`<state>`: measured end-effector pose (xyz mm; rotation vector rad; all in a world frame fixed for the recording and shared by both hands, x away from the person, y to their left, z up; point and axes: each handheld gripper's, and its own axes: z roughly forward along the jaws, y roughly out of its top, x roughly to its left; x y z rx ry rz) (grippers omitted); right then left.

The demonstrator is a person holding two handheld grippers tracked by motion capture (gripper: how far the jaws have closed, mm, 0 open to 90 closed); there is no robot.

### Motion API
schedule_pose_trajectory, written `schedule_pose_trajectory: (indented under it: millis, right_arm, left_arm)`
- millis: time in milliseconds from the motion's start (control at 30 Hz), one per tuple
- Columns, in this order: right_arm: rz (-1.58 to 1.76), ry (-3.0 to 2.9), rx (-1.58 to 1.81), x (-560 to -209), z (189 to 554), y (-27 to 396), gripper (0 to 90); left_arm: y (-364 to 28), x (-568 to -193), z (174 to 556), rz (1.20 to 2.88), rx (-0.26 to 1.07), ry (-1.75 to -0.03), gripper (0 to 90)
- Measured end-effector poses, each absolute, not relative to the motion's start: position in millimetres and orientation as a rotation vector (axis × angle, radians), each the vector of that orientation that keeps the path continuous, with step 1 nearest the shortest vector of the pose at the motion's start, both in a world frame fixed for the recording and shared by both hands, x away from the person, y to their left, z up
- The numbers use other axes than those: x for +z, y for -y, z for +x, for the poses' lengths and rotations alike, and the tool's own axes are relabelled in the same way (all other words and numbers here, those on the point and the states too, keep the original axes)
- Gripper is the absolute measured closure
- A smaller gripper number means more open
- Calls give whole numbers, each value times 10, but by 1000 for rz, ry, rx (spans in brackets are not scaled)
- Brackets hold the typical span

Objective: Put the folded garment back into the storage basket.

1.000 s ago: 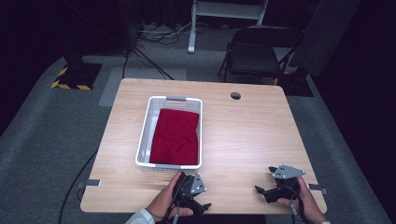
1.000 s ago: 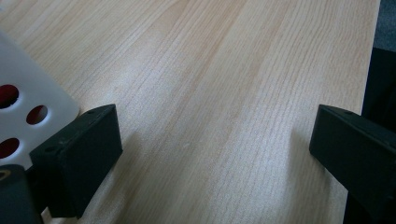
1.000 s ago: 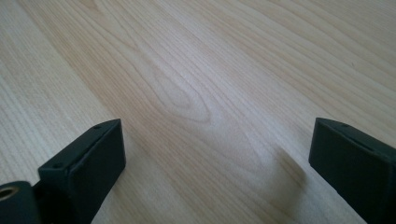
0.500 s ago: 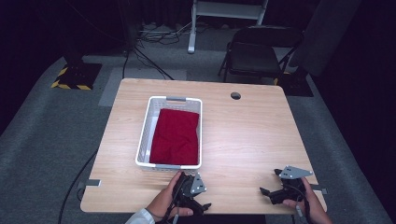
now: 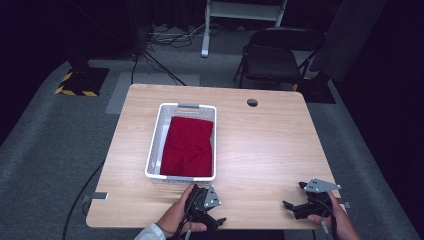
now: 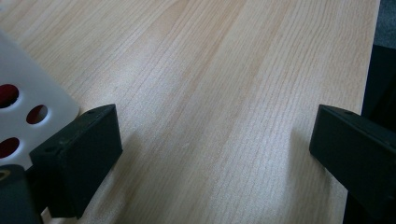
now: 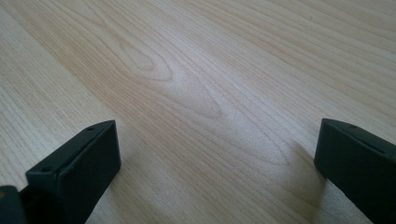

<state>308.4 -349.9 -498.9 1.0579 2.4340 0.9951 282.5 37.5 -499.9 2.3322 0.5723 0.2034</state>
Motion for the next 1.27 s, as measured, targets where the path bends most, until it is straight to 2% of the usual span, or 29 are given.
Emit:
schedule_pose_trajectory:
  millis: [1267]
  right_arm:
    - [1041,-2445,1000,-4989,3102,3501,3]
  left_arm:
    - [-376,-4997,2828,2336,198,-568,23]
